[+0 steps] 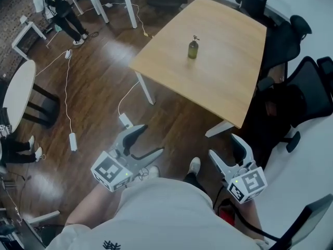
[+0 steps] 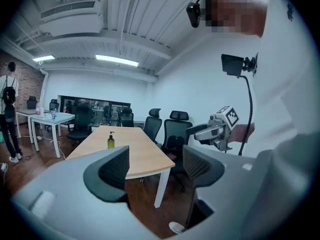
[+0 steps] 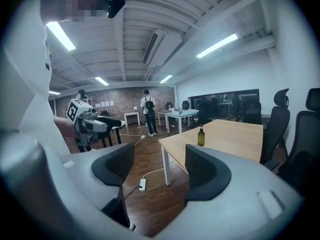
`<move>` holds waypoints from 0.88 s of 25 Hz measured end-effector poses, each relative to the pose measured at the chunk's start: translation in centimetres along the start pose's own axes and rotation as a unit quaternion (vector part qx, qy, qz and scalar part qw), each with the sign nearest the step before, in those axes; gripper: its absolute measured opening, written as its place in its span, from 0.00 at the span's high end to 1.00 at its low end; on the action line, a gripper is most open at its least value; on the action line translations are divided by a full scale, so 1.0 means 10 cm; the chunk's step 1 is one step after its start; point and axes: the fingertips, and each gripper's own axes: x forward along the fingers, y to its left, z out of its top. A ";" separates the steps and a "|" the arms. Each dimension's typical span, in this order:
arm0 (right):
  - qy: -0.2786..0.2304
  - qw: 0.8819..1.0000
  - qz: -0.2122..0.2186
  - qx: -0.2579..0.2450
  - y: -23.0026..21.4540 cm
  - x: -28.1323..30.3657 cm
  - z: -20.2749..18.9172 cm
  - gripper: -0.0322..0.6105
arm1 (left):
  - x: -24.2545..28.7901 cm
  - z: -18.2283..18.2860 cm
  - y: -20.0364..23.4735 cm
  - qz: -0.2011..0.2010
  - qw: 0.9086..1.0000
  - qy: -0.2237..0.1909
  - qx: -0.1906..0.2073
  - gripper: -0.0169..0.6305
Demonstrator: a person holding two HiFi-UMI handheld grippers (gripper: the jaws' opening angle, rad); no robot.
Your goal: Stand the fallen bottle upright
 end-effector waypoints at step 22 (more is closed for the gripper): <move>-0.016 0.997 -0.074 -0.018 1.14 0.01 0.14 0.48 | -0.74 -0.16 0.09 -0.084 0.996 -0.032 0.020 0.47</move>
